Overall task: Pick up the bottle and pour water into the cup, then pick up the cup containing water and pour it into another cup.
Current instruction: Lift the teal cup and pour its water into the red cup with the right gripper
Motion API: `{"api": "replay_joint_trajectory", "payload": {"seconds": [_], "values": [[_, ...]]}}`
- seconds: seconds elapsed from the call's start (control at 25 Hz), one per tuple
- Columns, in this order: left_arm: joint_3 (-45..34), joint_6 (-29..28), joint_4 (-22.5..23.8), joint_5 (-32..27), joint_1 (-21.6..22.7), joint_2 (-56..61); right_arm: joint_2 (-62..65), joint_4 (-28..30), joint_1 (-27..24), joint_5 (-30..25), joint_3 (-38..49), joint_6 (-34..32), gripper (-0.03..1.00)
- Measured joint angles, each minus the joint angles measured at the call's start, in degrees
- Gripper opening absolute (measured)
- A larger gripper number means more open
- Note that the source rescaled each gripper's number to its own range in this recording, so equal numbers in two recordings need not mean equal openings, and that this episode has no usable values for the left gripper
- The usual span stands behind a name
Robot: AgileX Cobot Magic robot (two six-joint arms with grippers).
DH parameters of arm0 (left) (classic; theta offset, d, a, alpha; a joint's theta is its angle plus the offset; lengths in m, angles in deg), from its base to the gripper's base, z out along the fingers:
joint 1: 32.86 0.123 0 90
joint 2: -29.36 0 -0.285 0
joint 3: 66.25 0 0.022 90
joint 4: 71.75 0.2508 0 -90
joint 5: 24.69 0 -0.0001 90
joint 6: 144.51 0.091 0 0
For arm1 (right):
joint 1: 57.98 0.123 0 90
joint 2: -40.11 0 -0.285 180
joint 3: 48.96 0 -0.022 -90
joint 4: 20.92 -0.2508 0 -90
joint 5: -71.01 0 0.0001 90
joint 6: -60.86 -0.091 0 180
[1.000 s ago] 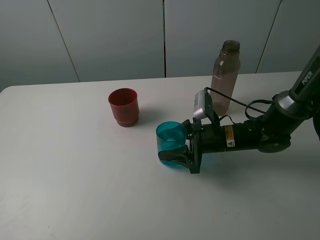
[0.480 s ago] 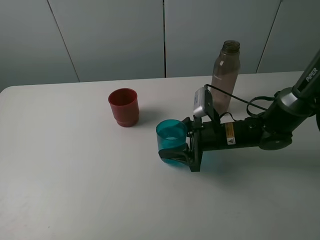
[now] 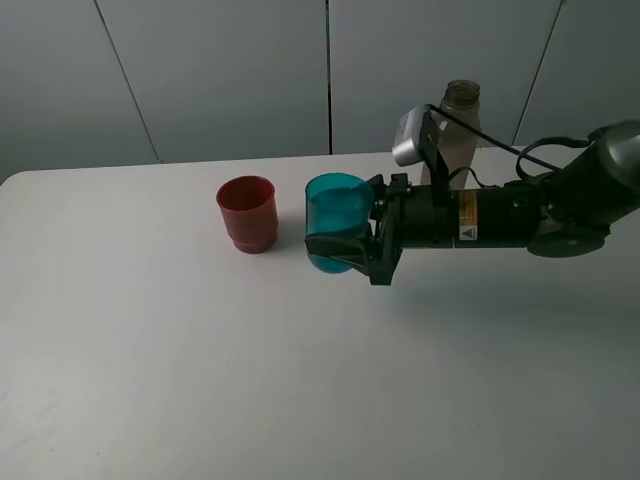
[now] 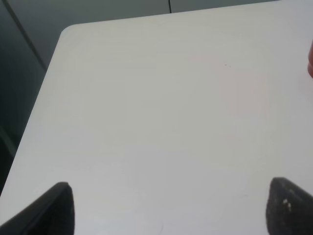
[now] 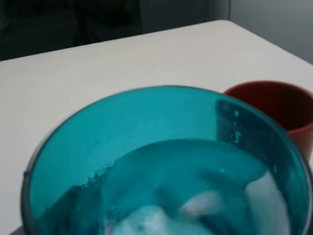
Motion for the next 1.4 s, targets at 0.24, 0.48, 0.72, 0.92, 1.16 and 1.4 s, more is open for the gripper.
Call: {"api": "replay_joint_trajectory", "payload": {"seconds": [0.24, 0.48, 0.72, 0.92, 1.16, 1.4], "values": [[0.00, 0.00, 0.00, 0.00, 0.00, 0.00, 3.82, -2.76, 5.09, -9.12, -2.13, -5.62, 0.07], [0.00, 0.00, 0.00, 0.00, 0.00, 0.00, 4.18, -2.76, 10.99, -23.59, -9.35, -12.51, 0.07], [0.00, 0.00, 0.00, 0.00, 0.00, 0.00, 4.18, -3.72, 11.47, -27.50, -14.07, -14.53, 0.07], [0.00, 0.00, 0.00, 0.00, 0.00, 0.00, 4.18, -3.98, 11.61, -32.31, -18.04, -14.75, 0.07], [0.00, 0.11, 0.00, 0.00, 0.00, 0.00, 4.18, -3.88, 11.64, -39.99, -22.46, -14.75, 0.07], [0.00, 0.11, 0.00, 0.00, 0.00, 0.00, 4.18, -1.79, 11.74, -45.53, -25.72, -14.22, 0.07]]}}
